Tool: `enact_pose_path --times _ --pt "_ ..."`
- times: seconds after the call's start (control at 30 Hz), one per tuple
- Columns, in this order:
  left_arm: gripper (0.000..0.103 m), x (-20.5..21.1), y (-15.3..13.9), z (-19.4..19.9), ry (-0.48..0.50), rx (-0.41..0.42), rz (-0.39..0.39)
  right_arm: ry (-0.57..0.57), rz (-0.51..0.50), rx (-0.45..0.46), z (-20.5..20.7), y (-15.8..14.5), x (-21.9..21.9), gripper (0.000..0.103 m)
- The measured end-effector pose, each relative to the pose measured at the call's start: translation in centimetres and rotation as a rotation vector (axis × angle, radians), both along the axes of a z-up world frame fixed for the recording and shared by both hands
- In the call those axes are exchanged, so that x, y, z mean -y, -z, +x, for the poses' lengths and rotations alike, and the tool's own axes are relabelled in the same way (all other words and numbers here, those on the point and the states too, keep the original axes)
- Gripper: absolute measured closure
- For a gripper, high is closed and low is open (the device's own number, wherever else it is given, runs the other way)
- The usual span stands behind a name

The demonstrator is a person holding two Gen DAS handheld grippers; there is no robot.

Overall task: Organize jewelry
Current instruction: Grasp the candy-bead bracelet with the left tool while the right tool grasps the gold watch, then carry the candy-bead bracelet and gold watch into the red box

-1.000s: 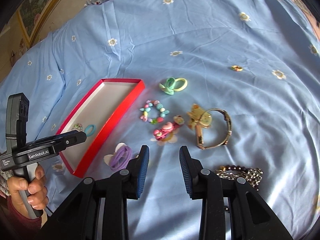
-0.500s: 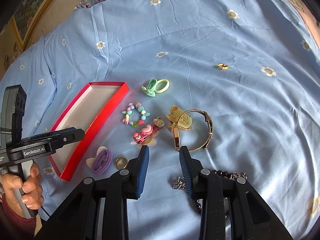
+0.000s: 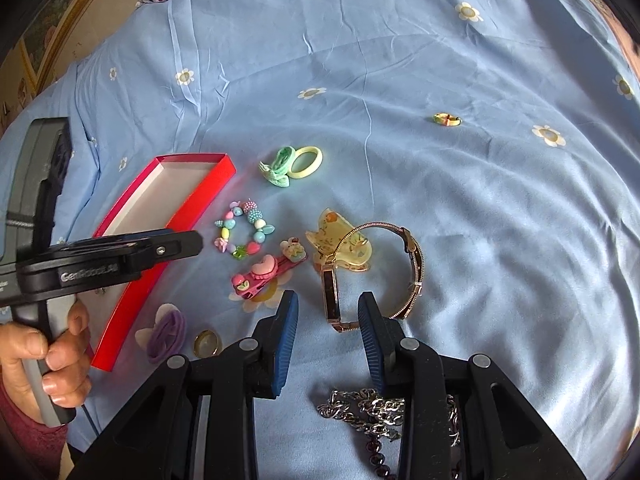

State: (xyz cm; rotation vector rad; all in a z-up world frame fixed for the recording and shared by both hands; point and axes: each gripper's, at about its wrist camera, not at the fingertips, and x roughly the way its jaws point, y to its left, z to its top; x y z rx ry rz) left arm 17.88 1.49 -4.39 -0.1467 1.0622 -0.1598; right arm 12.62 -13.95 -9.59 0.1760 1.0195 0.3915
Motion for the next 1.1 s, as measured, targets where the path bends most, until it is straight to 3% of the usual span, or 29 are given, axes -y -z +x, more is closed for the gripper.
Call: enact_pose_path --times 0.2,0.33,0.37,0.4,0.47,1.1 --pt "0.056 1.3 1.5 1.7 0.031 -0.03 0.012 -0.003 -0.001 -0.011 0.5 0.6 0.1 0.073" --pt "0.08 2.0 2.0 2.0 0.046 -0.008 0.075 -0.003 -0.005 -0.016 0.8 1.0 0.1 0.082" --pt "0.09 1.9 2.0 2.0 0.048 -0.007 0.075 -0.003 -0.009 -0.018 0.9 1.1 0.2 0.084" --pt "0.092 1.8 2.0 2.0 0.052 -0.004 0.057 -0.005 -0.006 -0.02 1.0 1.2 0.2 0.087" --pt "0.092 1.5 1.8 1.7 0.055 0.009 0.032 -0.012 -0.003 -0.017 0.9 1.1 0.1 0.096" --pt "0.092 -0.8 -5.0 -5.1 0.07 0.172 -0.061 -0.079 0.07 0.067 -0.4 -4.0 -2.7 0.096"
